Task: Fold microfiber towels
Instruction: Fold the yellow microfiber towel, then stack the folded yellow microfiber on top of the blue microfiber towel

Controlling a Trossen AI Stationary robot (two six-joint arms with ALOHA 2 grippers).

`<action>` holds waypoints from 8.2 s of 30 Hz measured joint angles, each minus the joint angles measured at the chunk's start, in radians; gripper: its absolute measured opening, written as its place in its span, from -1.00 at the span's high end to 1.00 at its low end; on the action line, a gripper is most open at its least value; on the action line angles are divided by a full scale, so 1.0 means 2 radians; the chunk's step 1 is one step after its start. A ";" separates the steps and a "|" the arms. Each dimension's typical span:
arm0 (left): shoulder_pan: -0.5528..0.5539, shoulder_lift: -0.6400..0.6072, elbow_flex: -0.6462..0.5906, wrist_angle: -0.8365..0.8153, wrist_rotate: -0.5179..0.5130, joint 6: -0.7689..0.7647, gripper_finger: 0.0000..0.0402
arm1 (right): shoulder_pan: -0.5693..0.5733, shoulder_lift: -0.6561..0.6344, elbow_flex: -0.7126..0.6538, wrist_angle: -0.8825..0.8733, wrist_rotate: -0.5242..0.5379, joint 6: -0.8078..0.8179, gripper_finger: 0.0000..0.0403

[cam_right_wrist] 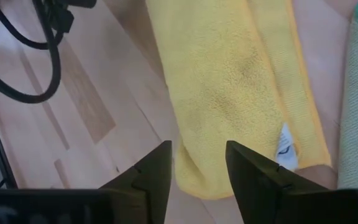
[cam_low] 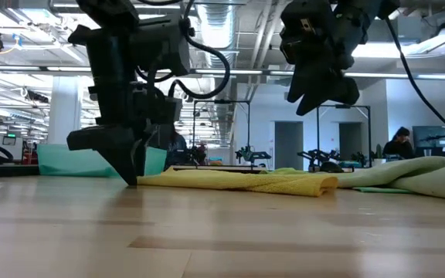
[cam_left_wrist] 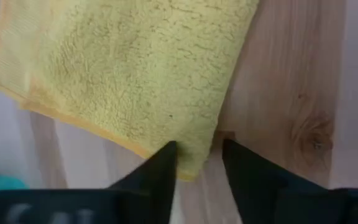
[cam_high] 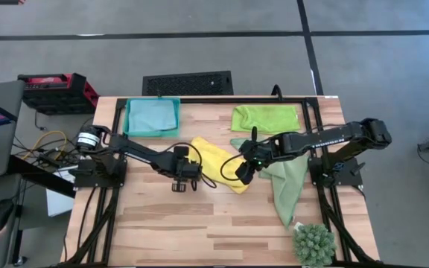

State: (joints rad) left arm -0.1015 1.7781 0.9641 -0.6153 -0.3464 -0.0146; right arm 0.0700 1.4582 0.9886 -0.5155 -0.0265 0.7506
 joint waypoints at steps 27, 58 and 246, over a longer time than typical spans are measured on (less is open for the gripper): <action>0.020 -0.062 0.140 -0.138 -0.004 0.076 1.00 | 0.004 -0.078 0.000 -0.044 0.011 -0.040 0.24; -0.008 0.012 0.175 0.122 0.053 0.173 1.00 | -0.010 -0.109 0.000 -0.065 0.016 -0.049 0.31; 0.214 -0.143 -0.122 0.105 0.322 -0.276 0.27 | -0.013 -0.105 0.000 -0.047 0.016 -0.105 0.34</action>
State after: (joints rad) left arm 0.3265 1.4914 0.7205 -0.4043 0.2967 -0.5672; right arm 0.0433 1.2480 0.9882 -0.6090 0.0055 0.5407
